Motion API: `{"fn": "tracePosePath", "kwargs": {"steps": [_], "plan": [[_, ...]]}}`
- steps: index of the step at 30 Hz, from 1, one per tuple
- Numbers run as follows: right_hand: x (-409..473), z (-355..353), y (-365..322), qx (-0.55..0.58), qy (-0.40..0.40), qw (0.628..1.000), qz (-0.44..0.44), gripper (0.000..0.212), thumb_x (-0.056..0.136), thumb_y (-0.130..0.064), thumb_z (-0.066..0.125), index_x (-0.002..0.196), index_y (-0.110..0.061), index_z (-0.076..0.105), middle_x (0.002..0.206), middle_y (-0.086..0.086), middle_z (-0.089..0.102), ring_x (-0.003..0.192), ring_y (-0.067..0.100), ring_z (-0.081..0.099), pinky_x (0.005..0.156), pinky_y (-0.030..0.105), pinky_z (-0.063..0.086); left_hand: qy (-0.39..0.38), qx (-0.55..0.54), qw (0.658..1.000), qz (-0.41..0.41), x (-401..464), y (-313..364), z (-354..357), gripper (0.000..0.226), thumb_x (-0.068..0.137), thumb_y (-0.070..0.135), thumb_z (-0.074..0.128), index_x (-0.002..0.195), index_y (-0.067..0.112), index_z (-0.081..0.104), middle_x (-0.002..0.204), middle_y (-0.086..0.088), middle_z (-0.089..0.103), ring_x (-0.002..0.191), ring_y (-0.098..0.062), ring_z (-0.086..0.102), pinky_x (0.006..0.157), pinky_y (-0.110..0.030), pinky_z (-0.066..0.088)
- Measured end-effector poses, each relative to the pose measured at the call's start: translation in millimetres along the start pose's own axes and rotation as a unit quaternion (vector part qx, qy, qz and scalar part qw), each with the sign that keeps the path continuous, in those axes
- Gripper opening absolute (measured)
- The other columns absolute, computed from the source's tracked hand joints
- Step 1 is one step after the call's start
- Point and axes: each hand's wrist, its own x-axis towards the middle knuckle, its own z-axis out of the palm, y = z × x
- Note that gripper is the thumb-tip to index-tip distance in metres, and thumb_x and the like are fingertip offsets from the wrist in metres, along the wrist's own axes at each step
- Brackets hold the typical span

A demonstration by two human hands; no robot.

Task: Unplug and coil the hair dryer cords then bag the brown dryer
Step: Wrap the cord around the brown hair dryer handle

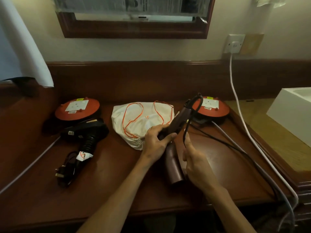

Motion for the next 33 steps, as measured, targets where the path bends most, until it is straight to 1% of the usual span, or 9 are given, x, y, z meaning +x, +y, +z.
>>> {"fn": "tracePosePath", "kwargs": {"steps": [4,7,9,11,14,18,24,29,33], "plan": [[19.1,4.6,5.4,0.0,0.042,0.999,-0.006,0.051,0.102,-0.006,0.047,0.151,-0.021,0.043,0.081,-0.014,0.052,0.074,0.004,0.054,0.067,0.01,0.043,-0.019,0.044,0.998,0.042,6.2,-7.9,1.3,0.056,0.087,0.065,0.059,0.124,0.024,0.071,0.109,0.011,0.069,0.108,-0.012,0.057,0.093,-0.043,0.048],[25.1,15.7,7.5,0.017,0.099,0.995,-0.01,0.019,0.099,-0.006,0.057,0.101,-0.013,0.075,0.075,-0.007,0.061,0.071,0.007,0.058,0.058,0.013,0.04,-0.028,0.072,0.995,0.063,8.0,-10.1,3.1,0.054,0.089,0.06,0.058,0.128,0.024,0.068,0.112,0.014,0.066,0.108,-0.007,0.054,0.097,-0.049,0.044],[25.0,22.0,8.4,0.03,0.115,0.993,-0.005,0.017,0.098,-0.007,0.06,0.094,-0.014,0.074,0.075,-0.004,0.066,0.067,0.008,0.06,0.057,0.012,0.04,-0.017,0.079,0.995,0.065,7.4,-9.4,5.1,0.055,0.089,0.059,0.058,0.128,0.023,0.068,0.111,0.017,0.063,0.107,-0.002,0.051,0.099,-0.051,0.043],[22.3,23.2,8.0,0.03,0.081,0.996,0.013,0.023,0.102,-0.015,0.055,0.117,-0.024,0.071,0.089,-0.005,0.069,0.075,0.006,0.061,0.065,0.011,0.042,-0.005,0.072,0.996,0.051,7.6,-11.3,4.2,0.056,0.089,0.06,0.057,0.13,0.022,0.067,0.114,0.016,0.064,0.11,-0.003,0.052,0.1,-0.051,0.043],[10.5,17.9,9.4,0.031,-0.047,0.995,0.082,0.047,0.106,-0.03,0.042,0.152,-0.04,0.036,0.118,-0.011,0.063,0.099,0.0,0.059,0.08,0.01,0.044,-0.01,0.054,0.998,0.043,7.4,-13.6,1.6,0.059,0.089,0.063,0.056,0.132,0.024,0.066,0.115,0.019,0.063,0.113,0.007,0.05,0.103,-0.051,0.042],[-9.1,16.5,2.5,0.034,-0.013,0.997,0.069,0.044,0.106,-0.022,0.044,0.148,-0.037,0.045,0.11,-0.014,0.063,0.096,0.002,0.059,0.081,0.022,0.051,-0.013,0.078,0.997,0.026,11.2,-12.0,5.9,0.076,0.084,0.076,0.049,0.135,0.022,0.064,0.121,0.01,0.067,0.114,-0.007,0.05,0.103,-0.051,0.042],[-10.3,22.6,3.8,-0.01,0.076,0.997,0.02,0.016,0.1,-0.017,0.058,0.095,-0.025,0.071,0.076,-0.007,0.062,0.065,0.011,0.057,0.057,0.039,0.05,-0.022,0.115,0.992,0.037,3.4,-5.4,3.9,0.077,0.088,0.081,0.037,0.135,0.025,0.062,0.121,0.011,0.063,0.119,-0.003,0.048,0.121,-0.05,0.02],[-8.1,12.1,1.6,-0.074,0.027,0.997,0.022,0.022,0.102,-0.027,0.052,0.116,-0.025,0.069,0.089,-0.005,0.06,0.071,0.012,0.057,0.061,0.037,0.054,-0.073,0.168,0.982,0.055,0.2,1.6,-3.1,0.082,0.073,0.079,0.066,0.139,0.033,0.054,0.134,0.014,0.056,0.135,-0.004,0.039,0.122,-0.036,0.002],[-24.7,7.7,-7.2,0.016,-0.064,0.997,0.037,0.041,0.103,-0.013,0.05,0.132,-0.042,0.052,0.099,-0.014,0.055,0.09,0.0,0.055,0.076,0.016,0.049,-0.102,0.22,0.967,0.074,-1.5,10.6,-4.3,0.075,0.078,0.057,0.065,0.145,0.025,0.052,0.145,0.004,0.056,0.144,-0.011,0.034,0.124,-0.056,-0.002]]}}
